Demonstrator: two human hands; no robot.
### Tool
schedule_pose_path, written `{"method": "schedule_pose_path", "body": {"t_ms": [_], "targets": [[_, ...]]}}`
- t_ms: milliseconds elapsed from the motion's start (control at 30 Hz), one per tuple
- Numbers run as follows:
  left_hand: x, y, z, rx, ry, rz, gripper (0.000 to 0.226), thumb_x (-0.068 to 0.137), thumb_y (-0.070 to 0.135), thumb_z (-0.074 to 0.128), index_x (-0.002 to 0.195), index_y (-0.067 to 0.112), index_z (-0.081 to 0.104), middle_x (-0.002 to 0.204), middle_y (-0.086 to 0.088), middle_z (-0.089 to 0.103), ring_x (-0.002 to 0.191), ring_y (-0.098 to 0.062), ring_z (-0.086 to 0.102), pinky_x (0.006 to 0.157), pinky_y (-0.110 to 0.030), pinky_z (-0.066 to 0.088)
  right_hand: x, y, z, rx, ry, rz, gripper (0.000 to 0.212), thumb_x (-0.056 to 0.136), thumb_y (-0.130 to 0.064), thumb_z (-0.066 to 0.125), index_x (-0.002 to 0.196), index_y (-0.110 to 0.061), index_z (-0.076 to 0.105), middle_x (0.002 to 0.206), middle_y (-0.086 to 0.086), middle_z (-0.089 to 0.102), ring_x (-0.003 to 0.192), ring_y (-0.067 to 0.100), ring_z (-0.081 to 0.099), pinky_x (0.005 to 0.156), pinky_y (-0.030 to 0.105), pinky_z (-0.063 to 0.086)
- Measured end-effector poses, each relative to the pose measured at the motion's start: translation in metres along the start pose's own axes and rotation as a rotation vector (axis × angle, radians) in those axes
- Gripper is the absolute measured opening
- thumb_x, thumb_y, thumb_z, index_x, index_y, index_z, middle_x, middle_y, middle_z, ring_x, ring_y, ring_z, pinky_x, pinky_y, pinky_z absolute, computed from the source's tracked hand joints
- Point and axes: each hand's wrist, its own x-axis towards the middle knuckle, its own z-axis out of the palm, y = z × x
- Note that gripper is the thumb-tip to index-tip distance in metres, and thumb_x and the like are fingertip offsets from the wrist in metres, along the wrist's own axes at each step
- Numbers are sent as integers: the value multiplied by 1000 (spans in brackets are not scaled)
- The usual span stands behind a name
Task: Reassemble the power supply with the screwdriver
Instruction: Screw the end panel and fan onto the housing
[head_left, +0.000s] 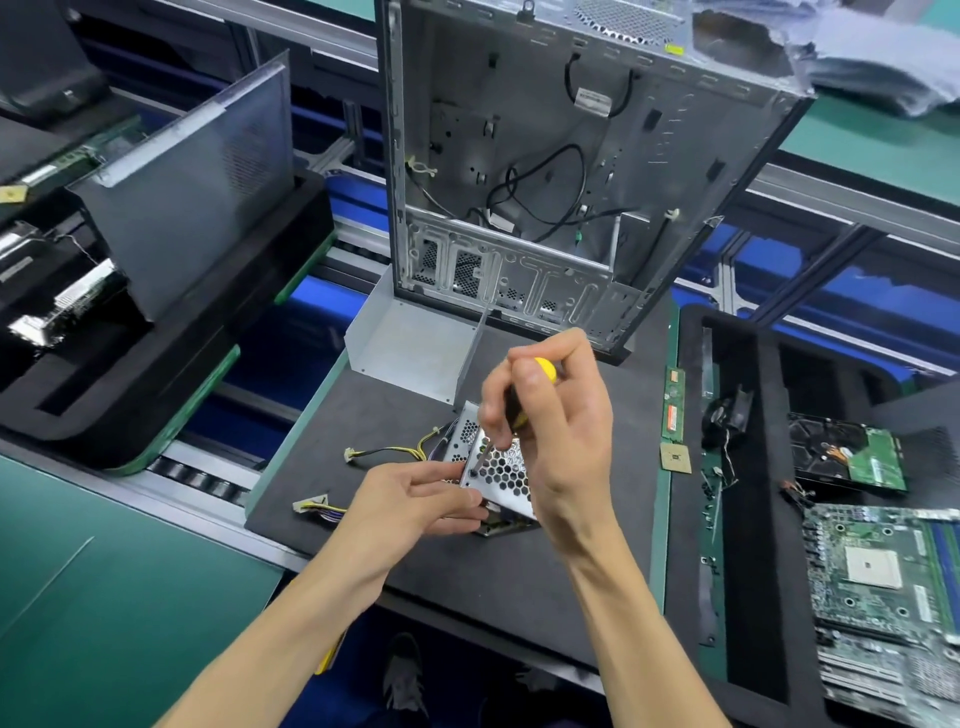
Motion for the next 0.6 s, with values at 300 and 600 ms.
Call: {"method": "schedule_pose_path", "body": {"t_ms": [300,600], "targets": [[4,-2,-2,-17,8,-18,46,82,0,78,124,-5,60,97,-25,76,93,-36,76,83,-35,62,-3,-5,4,-98,-121,67,26,103,-27,42,114,-19,65,91,-4,62,83,16,59,77,23,46],[5,-2,-3,0,3,-21,48,83,-1,76,126,-9,59,98,-27,75,95,-37,75,88,-42,61,-1,-3,9,-165,-125,70,24,98,-35,45,116,-39,60,78,-13,53,70,10,47,68,24,40]]}}
